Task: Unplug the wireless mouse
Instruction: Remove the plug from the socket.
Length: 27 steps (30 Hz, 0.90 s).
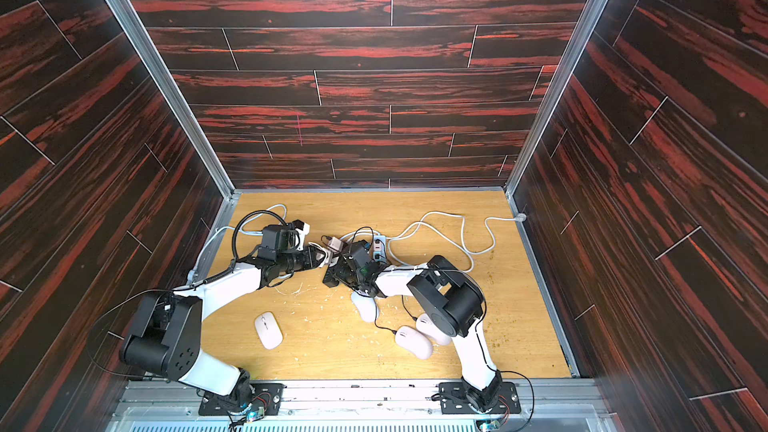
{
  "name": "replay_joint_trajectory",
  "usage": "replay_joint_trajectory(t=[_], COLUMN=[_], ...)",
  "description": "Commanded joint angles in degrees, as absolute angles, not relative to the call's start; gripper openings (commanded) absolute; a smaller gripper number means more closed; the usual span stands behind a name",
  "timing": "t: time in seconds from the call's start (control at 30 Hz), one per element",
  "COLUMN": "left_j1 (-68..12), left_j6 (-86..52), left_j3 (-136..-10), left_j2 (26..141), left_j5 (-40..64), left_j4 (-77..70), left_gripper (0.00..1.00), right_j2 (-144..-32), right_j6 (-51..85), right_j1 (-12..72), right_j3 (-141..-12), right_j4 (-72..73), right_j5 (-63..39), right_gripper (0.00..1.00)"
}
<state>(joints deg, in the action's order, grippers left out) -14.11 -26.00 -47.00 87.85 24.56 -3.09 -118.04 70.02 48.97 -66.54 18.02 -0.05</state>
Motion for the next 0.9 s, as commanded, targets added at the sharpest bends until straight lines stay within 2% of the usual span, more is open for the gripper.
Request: replay_joint_trajectory(t=[0.0,0.2,0.4,0.57,0.73,0.87], left_j1=[-14.11,-14.41,-14.62,-14.55,-14.58,-14.57], left_j6=[-26.44,-29.5,-31.47,-31.99,-32.23,-32.26], left_j3=[-45.33,-41.58,-37.5,-37.68,-38.03,-39.42], left_j2=[82.31,70.15,60.38,57.37,54.89,54.4], left_j5=[19.23,7.95,4.43,1.6,2.96,8.55], left_j4=[-0.9,10.07,17.57,24.6,28.36,30.28], left_gripper=[0.0,0.0,0.0,0.0,0.0,0.0], right_j2=[-119.88,-119.82,-115.75,-111.29,-105.09,-98.05], right_j6=[69.89,67.18,62.01,59.99,57.51,49.49], right_j1=[48.25,47.87,48.42,49.29,51.19,54.15], right_j3=[-65.44,-67.01,-67.27,-65.92,-63.23,-61.11], right_j4=[15.12,15.16,15.44,14.07,9.73,7.01], right_j5=[0.75,0.44,1.03,2.66,7.63,13.33], right_gripper=[0.36,0.43,0.6,0.72,0.73,0.72])
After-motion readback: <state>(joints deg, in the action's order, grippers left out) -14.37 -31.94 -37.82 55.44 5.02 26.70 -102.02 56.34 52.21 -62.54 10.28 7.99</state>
